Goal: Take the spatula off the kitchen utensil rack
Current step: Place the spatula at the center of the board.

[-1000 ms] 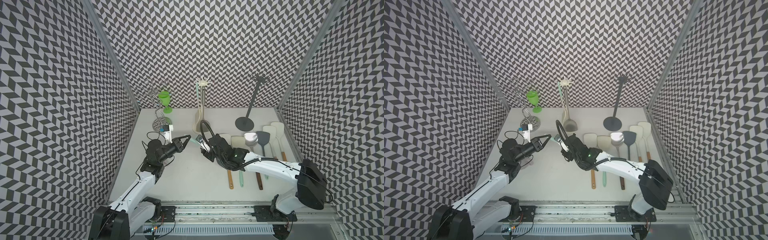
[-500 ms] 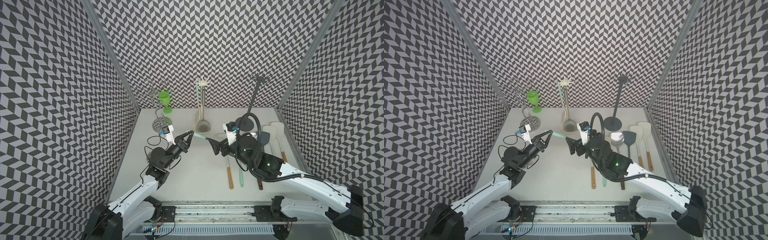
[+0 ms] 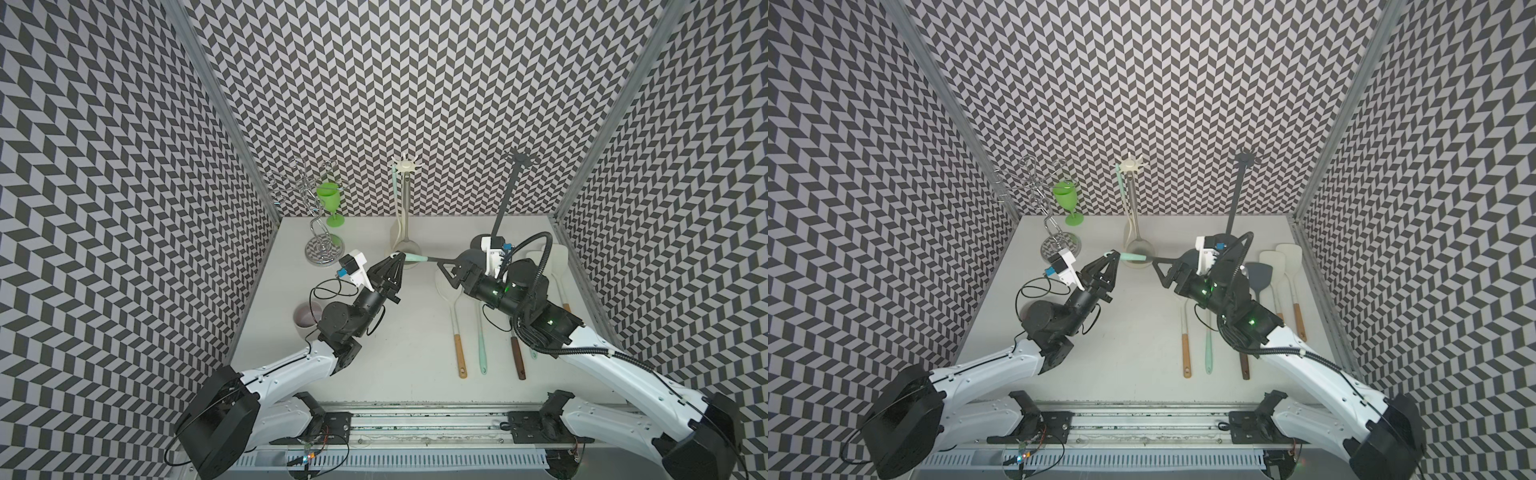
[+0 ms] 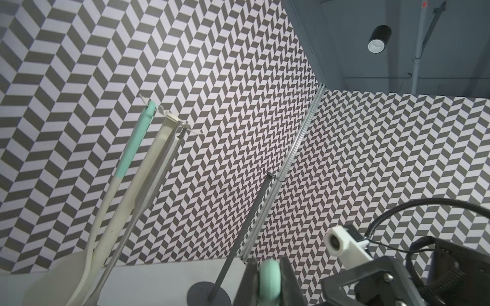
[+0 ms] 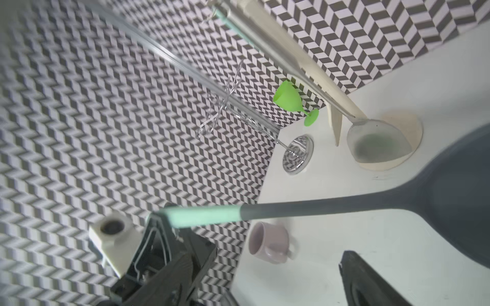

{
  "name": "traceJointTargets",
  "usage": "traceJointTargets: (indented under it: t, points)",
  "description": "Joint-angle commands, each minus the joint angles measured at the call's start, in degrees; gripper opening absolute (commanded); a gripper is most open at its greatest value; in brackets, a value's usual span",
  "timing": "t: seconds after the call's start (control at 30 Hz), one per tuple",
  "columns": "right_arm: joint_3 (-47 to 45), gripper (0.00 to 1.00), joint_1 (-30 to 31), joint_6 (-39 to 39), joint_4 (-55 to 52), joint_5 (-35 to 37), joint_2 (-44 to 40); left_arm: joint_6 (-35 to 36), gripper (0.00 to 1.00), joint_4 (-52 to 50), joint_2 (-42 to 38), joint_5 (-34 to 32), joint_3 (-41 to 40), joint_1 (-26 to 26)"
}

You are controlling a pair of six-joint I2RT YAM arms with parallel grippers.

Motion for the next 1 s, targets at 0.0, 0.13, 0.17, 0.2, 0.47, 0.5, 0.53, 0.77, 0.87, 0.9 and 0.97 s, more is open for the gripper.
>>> traceJointTargets:
  t: [0.0, 0.13, 0.17, 0.2, 0.47, 0.5, 0.53, 0.77, 0.87, 0.9, 0.97]
  points:
    - [-3.5, 0.85, -2.5, 20.0, 14.0, -10.6, -0.4, 7.6, 0.00, 7.6, 0.5, -4.4, 0.9, -2.5]
    - [-5.6, 0.84, -3.7, 27.0, 23.5, -12.4, 1.5, 10.7, 0.00, 9.6, 2.1, -5.0, 0.5, -4.6]
    - [-5.5, 0.84, -3.7, 28.6, 25.0, -12.8, 2.0, 11.2, 0.00, 10.1, 2.5, -5.0, 0.4, -4.9]
    - [-5.2, 0.84, -3.7, 29.9, 25.9, -13.1, 2.6, 11.5, 0.00, 10.7, 2.8, -5.0, 0.3, -5.2]
    - [-4.1, 0.63, -3.8, 37.3, 28.5, -15.0, 6.6, 11.6, 0.00, 13.0, 4.2, -4.6, -0.5, -6.4]
    - [-3.9, 0.62, -3.8, 37.4, 28.4, -14.9, 6.9, 11.5, 0.00, 13.3, 4.4, -4.4, -0.7, -6.5]
    - [-3.8, 0.61, -3.7, 37.6, 28.3, -14.9, 7.2, 11.5, 0.00, 13.4, 4.6, -4.3, -0.7, -6.5]
    - [-2.9, 0.44, -4.0, 39.8, 29.0, -15.0, 9.8, 10.7, 0.00, 14.5, 5.3, -3.7, -1.7, -7.1]
    - [-2.2, 0.30, -4.2, 40.2, 29.6, -15.4, 10.8, 10.0, 0.00, 15.0, 5.5, -3.9, -2.3, -7.2]
    - [-1.9, 0.25, -4.4, 40.3, 29.8, -15.6, 11.1, 9.8, 0.00, 15.1, 5.5, -3.7, -2.5, -7.3]
    - [-1.3, 0.18, -4.5, 40.3, 29.8, -15.7, 11.5, 9.5, 0.00, 15.2, 5.6, -3.8, -2.8, -7.7]
